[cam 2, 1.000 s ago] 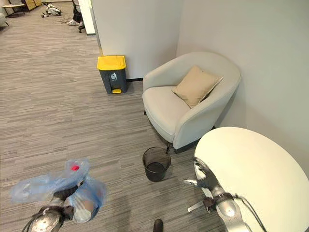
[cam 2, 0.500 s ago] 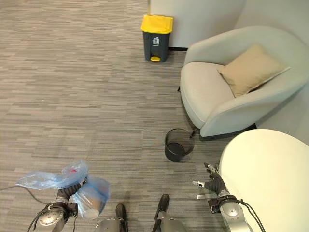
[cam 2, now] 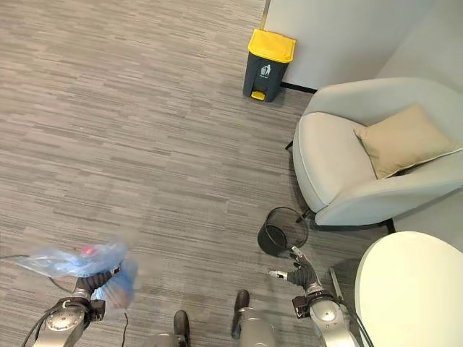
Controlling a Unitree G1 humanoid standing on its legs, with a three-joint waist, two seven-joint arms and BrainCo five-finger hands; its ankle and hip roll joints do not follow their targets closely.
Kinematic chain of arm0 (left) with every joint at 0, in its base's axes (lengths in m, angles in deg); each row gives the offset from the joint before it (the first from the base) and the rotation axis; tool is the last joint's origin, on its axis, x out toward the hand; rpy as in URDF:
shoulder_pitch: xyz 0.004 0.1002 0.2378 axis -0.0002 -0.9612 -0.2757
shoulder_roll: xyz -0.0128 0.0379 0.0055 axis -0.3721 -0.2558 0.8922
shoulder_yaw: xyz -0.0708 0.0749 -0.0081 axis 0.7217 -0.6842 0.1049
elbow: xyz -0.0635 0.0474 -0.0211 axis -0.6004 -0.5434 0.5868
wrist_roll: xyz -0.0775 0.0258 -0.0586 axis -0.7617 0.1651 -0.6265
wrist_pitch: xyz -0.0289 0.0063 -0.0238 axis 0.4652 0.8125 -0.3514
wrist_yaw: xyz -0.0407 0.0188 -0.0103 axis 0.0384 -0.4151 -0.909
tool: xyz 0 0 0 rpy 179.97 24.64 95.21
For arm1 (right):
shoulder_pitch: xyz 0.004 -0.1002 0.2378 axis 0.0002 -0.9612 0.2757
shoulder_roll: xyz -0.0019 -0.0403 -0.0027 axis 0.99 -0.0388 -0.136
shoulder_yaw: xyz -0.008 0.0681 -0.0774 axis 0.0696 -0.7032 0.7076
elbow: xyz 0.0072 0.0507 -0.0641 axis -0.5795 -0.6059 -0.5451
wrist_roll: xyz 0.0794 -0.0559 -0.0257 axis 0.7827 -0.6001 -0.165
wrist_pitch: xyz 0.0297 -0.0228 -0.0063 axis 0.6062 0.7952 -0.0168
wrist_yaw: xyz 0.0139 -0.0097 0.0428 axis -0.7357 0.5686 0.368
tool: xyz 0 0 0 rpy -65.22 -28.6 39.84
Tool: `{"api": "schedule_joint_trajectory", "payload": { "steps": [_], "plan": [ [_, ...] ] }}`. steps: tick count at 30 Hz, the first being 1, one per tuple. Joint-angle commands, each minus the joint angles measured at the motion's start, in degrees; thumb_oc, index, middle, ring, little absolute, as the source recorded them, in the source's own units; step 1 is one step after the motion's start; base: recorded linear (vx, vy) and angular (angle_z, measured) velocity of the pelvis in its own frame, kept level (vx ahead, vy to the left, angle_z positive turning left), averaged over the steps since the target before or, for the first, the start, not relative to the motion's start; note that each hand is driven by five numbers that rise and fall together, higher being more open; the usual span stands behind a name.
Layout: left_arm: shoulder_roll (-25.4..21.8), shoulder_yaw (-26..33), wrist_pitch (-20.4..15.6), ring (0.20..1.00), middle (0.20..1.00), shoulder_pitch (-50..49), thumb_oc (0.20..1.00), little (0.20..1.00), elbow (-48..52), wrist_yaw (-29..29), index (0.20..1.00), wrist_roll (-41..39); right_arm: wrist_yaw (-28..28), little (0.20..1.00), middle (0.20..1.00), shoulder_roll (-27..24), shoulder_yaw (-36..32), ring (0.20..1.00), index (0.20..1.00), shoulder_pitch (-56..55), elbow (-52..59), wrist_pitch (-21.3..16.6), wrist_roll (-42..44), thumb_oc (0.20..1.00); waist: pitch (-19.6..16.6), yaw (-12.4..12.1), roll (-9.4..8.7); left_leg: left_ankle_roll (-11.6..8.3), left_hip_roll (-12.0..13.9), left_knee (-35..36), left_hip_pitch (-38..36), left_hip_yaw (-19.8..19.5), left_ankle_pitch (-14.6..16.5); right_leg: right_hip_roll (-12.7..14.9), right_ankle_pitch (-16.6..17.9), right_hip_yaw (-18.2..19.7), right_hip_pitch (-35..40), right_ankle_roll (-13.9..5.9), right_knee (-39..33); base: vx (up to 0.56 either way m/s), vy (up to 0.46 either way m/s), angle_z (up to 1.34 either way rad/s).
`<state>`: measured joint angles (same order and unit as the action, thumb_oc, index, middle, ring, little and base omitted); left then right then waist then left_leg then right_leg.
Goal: Gather garbage on tea table into small bin, then transfer packed bag to large trash can.
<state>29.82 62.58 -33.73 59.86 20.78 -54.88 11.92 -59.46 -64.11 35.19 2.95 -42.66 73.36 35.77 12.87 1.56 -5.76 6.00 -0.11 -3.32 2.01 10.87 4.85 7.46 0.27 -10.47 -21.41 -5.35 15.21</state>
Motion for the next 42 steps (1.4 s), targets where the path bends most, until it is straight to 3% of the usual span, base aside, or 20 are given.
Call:
{"api": "schedule_joint_trajectory", "payload": {
  "steps": [1,3,7,8,9,10,11,12,14,16,18,19,20,21,22,25,29,32,35,42],
  "plan": [
    [-0.8,0.79,-3.29,0.2,0.2,1.07,0.2,0.2,4.41,0.07,0.2,0.26,-1.26,1.0,1.0,-2.25,-0.02,1.0,1.0,1.13,2.21,-1.41,1.36,1.0,1.48,1.21,1.59,-2.87,-2.45,-1.95,-5.12,-3.47,8.25,-0.42,1.17,-0.32,2.22,-2.15,-4.8,0.4,-0.023,0.1],
    [-0.15,0.03,-3.37,0.2,0.2,0.99,0.2,0.2,4.41,-0.13,0.2,0.47,-1.19,1.0,1.0,-2.27,0.1,1.0,1.0,0.61,2.17,-1.37,1.2,1.0,1.21,1.87,2.0,-3.54,-2.63,-1.83,-7.48,-5.17,9.78,-0.49,1.57,-1.73,1.64,-2.62,-6.58,0.43,-0.095,0.29],
    [0.16,-0.34,-3.45,0.2,0.2,0.29,0.2,0.2,4.99,-0.63,0.2,0.94,-1.06,1.0,1.0,-2.64,-0.59,1.0,1.0,-0.96,2.49,-1.65,1.07,1.0,-1.04,2.98,2.25,-4.72,-2.13,-1.85,-9.76,-6.43,10.95,-1.03,1.33,-0.01,3.31,-1.22,-6.4,0.37,-0.136,0.63],
    [0.53,-0.49,-3.43,0.2,0.2,-0.27,0.2,0.2,5.02,-0.84,0.2,1.22,-0.87,1.0,1.0,-2.86,-0.8,1.0,1.0,-1.6,2.38,-2.04,1.3,1.0,-1.92,3.55,3.07,-6.81,-0.28,-4.27,-10.3,-6.29,9.71,-1.8,0.41,-0.56,5.04,-0.35,-6.13,0.22,-0.122,0.59],
    [0.5,-0.48,-3.42,0.2,0.2,-0.27,0.2,0.2,5.03,-0.83,0.2,1.23,-0.87,1.0,1.0,-2.84,-0.79,1.0,1.0,-1.59,2.38,-2.04,1.3,1.0,-2.03,3.66,2.88,-6.8,-0.47,-4.2,-10.1,-6.39,9.44,-1.6,0.65,-0.58,4.96,-0.34,-6.36,0.33,-0.182,0.36],
    [0.6,-0.52,-3.43,0.2,0.2,-0.58,0.2,0.2,5.19,-1.08,0.2,1.27,-0.72,1.0,1.0,-2.89,-0.97,1.0,1.0,-2.0,2.43,-2.15,1.27,1.0,-2.61,3.99,3.19,-8.08,0.51,-5.65,-9.92,-6.1,7.7,-2.23,0.27,-0.76,5.95,0.05,-6.76,0.28,-0.21,0.12],
    [0.63,-0.57,-3.31,0.2,0.2,-0.85,0.2,0.2,5.46,-1.62,0.2,0.9,-0.65,1.0,1.0,-3.47,-1.37,1.0,1.0,-2.59,2.37,-2.08,1.22,1.0,-3.08,4.33,3.25,-10.08,2.8,-13.86,-7.44,-5.25,3.46,-3.99,-1.05,-0.69,9.48,1.52,-8.45,0.38,-0.264,-0.05],
    [0.81,-0.62,-3.37,0.2,0.2,-0.82,0.2,0.2,5.37,-1.5,0.2,0.64,-0.9,1.0,1.0,-3.65,-1.45,1.0,1.0,-2.65,2.16,-2.28,1.48,1.0,-3.27,4.4,3.16,-10.48,3.61,-17.08,-6.31,-4.9,1.53,-4.61,-1.65,-0.44,10.89,2.37,-9.24,0.37,-0.258,-0.06],
    [0.91,-0.89,-3.37,0.2,0.2,-0.6,0.2,0.2,5.06,-1.37,0.2,0.37,-1.13,1.0,1.0,-3.75,-1.62,1.0,1.0,-2.57,1.99,-2.21,1.71,1.0,-3.36,4.45,2.47,-10.24,3.8,-19.63,-4.47,-4.74,0.27,-4.54,-2.09,-0.08,11.99,2.94,-10.01,0.2,-0.112,-0.19],
    [1.0,-1.38,-3.19,0.2,0.2,-0.11,0.2,0.2,4.88,-1.47,0.2,0.05,-1.4,1.0,1.0,-4.29,-1.72,1.0,1.0,-2.03,2.02,-2.11,2.16,1.0,-2.72,3.54,1.08,-7.95,2.81,-18.93,1.06,-4.37,3.62,-4.22,-3.34,1.54,14.85,2.95,-11.38,0.27,-0.069,-0.36],
    [0.76,-1.52,-3.28,0.2,0.2,-0.18,0.2,0.2,5.32,-1.73,0.2,0.46,-1.58,1.0,1.0,-4.7,-2.0,1.0,1.0,-1.9,1.85,-2.31,2.03,1.0,-2.23,3.12,0.6,-7.7,2.16,-16.19,3.48,-4.53,5.49,-4.02,-4.03,2.13,16.24,2.54,-12.06,0.2,-0.006,-0.12],
    [0.51,-1.63,-3.32,0.2,0.2,-0.12,0.2,0.2,5.45,-1.84,0.2,0.65,-1.78,1.0,1.0,-4.75,-2.09,1.0,1.0,-1.65,1.73,-2.36,2.08,1.0,-1.86,2.6,0.2,-7.74,1.51,-15.45,6.2,-4.65,5.0,-3.84,-4.14,2.47,17.34,2.48,-12.71,0.18,-0.001,-0.47],
    [0.31,-1.56,-3.29,0.2,0.2,-0.11,0.2,0.2,5.61,-1.86,0.2,0.76,-1.92,1.0,1.0,-4.7,-2.21,1.0,1.0,-1.54,1.72,-2.37,2.13,1.0,-1.61,2.14,0.12,-7.96,0.9,-13.97,8.87,-4.84,2.74,-3.94,-4.17,2.62,17.82,2.47,-13.09,0.11,0.0,-0.37],
    [0.3,-1.57,-3.27,0.2,0.2,-0.11,0.2,0.2,5.62,-1.86,0.2,0.76,-1.92,1.0,1.0,-4.69,-2.22,1.0,1.0,-1.54,1.71,-2.37,2.13,1.0,-1.67,2.14,0.08,-7.97,0.85,-13.91,8.88,-4.85,2.72,-3.89,-4.2,2.62,17.8,2.46,-13.11,0.17,0.03,-0.18],
    [0.13,-1.35,-3.31,0.2,0.2,-0.11,0.2,0.2,6.15,-1.86,0.2,0.63,-2.11,1.0,1.0,-4.39,-2.24,1.0,1.0,-1.49,1.26,-2.3,2.19,1.0,-1.08,0.81,0.68,-8.79,0.49,-9.66,12.65,-5.34,-2.26,-5.1,-4.91,3.33,19.81,2.46,-13.81,0.22,0.052,-0.23],
    [0.09,-1.44,-3.33,0.2,0.2,-0.12,0.2,0.2,6.88,-1.68,0.2,0.71,-2.68,1.0,1.0,-3.9,-2.12,1.0,1.0,-1.22,0.6,-2.22,2.17,1.0,-0.75,-1.03,1.21,-9.59,0.0,-5.15,14.98,-6.03,-7.07,-6.08,-6.52,5.29,22.93,2.47,-13.97,0.32,0.119,-0.5],
    [0.29,-1.21,-3.25,0.2,0.2,-1.14,0.2,0.2,7.35,-2.23,0.2,0.61,-2.12,1.0,1.0,-2.55,-1.76,1.0,1.0,-1.11,0.37,-2.09,0.69,1.0,-2.95,-1.41,0.87,-7.18,-0.63,-3.06,10.75,-6.12,-4.68,-4.32,-8.86,7.4,24.36,0.84,-10.61,0.4,0.248,-0.61],
    [-0.73,-0.95,-3.03,0.2,0.2,-0.95,0.2,0.2,8.1,-2.07,0.2,0.64,-1.66,1.0,1.0,-1.27,-0.57,1.0,1.0,0.54,0.41,-1.61,0.13,1.0,-2.36,-1.76,0.23,-4.78,-1.01,-3.98,8.37,-4.44,-2.03,-2.54,-6.41,8.17,20.53,-1.34,-0.41,0.24,0.197,-0.51],
    [-0.9,-0.67,-2.94,0.2,0.2,-0.65,0.2,0.2,7.95,-1.37,0.2,0.34,-1.74,1.0,1.0,-0.54,0.17,1.0,1.0,1.65,0.39,-1.51,0.46,1.0,-1.76,-2.04,0.21,-3.72,-0.96,-3.53,5.72,-3.1,-0.03,-1.6,-3.88,6.75,15.84,-2.34,5.28,0.17,0.116,-0.31],
    [-0.55,-0.82,-2.88,0.2,0.2,-0.41,0.2,0.2,7.07,-0.97,0.2,-1.08,-1.77,1.0,1.0,-1.58,0.51,1.0,1.0,3.04,0.67,-0.94,0.79,1.0,-0.08,-0.51,1.12,-3.2,-1.89,-2.15,-0.95,-3.35,4.34,-1.19,-1.74,1.55,7.56,-1.53,-1.58,0.25,0.053,-0.12]
  ]
}}
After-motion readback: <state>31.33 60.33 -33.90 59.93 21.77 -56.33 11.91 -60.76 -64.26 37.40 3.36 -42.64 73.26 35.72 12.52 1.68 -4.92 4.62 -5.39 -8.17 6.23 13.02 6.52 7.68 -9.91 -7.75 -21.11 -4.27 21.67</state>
